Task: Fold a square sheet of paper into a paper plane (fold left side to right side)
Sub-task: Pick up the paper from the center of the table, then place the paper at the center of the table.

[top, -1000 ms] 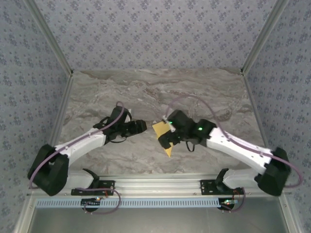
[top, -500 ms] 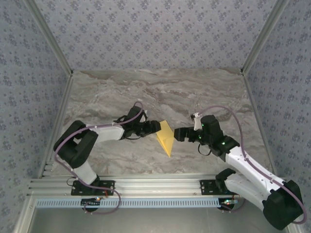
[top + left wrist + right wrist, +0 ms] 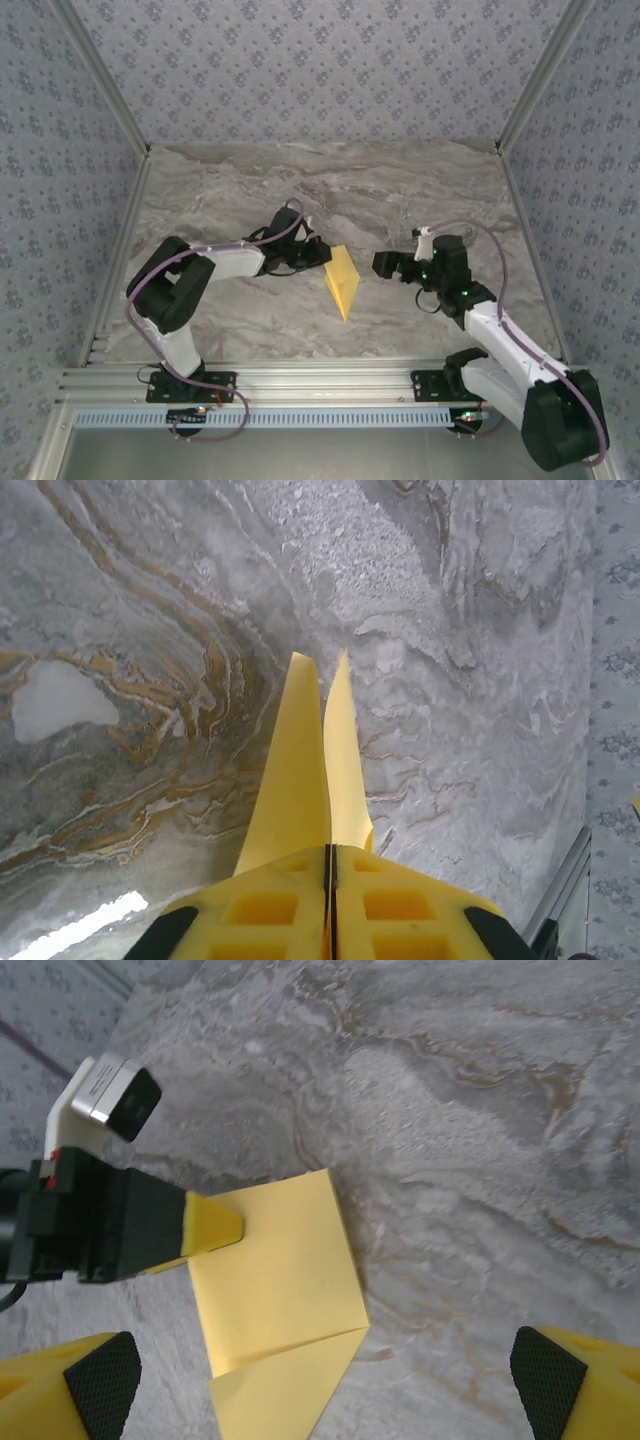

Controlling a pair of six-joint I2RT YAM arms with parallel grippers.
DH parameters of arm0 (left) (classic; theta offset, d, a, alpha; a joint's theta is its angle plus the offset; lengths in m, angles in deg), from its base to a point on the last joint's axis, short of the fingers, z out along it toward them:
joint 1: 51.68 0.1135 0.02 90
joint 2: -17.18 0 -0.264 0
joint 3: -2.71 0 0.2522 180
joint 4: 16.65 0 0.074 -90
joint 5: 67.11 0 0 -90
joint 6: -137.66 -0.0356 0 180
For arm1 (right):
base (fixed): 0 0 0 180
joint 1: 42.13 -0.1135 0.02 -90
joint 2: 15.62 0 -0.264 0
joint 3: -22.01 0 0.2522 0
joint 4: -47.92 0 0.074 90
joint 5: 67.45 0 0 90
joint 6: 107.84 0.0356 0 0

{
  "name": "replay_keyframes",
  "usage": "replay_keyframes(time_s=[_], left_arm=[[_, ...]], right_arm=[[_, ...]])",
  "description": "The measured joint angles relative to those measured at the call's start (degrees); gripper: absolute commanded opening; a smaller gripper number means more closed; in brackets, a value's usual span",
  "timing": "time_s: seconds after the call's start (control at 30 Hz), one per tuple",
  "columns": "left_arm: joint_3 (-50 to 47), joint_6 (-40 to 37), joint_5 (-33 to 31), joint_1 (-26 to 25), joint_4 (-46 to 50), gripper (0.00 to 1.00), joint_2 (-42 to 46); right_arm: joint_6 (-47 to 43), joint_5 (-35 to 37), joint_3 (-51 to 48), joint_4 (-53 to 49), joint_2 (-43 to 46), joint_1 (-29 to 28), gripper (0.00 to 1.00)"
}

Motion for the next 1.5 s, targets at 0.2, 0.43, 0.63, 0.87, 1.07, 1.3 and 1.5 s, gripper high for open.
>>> replay_keyframes(time_s=[0.2, 0.43, 0.63, 0.87, 1.07, 1.3, 1.5], left_arm=[[-0.1, -2.4, 3.7, 2.0, -0.7, 0.0, 1.7], [-3.0, -3.0, 9.2, 3.1, -5.6, 0.0, 4.8], [-3.8, -3.1, 11.9, 3.1, -7.5, 0.0, 5.0], [-5.2, -3.5, 13.2, 3.1, -8.3, 0.0, 6.1], [-6.2, -3.5, 13.4, 3.1, -8.6, 0.0, 6.3], [-6.4, -3.5, 13.4, 3.1, -8.7, 0.0, 6.3], [-6.4, -4.5, 13.1, 3.3, -7.7, 0.27, 6.3]], right_arm=[[2.5, -17.9, 1.4, 9.4, -17.6, 6.8, 0.89], [6.0, -31.5, 6.4, 22.3, -35.7, 6.8, 0.81], [11.5, -34.7, 6.5, 33.9, -44.0, 4.6, 0.72], [16.3, -35.3, 7.5, 42.7, -48.5, 1.3, 0.62], [17.7, -35.3, 8.0, 45.0, -48.5, -0.1, 0.52], [17.4, -35.3, 8.0, 44.5, -48.5, -0.3, 0.3], [15.5, -34.8, 8.0, 39.2, -47.6, -0.3, 0.0]])
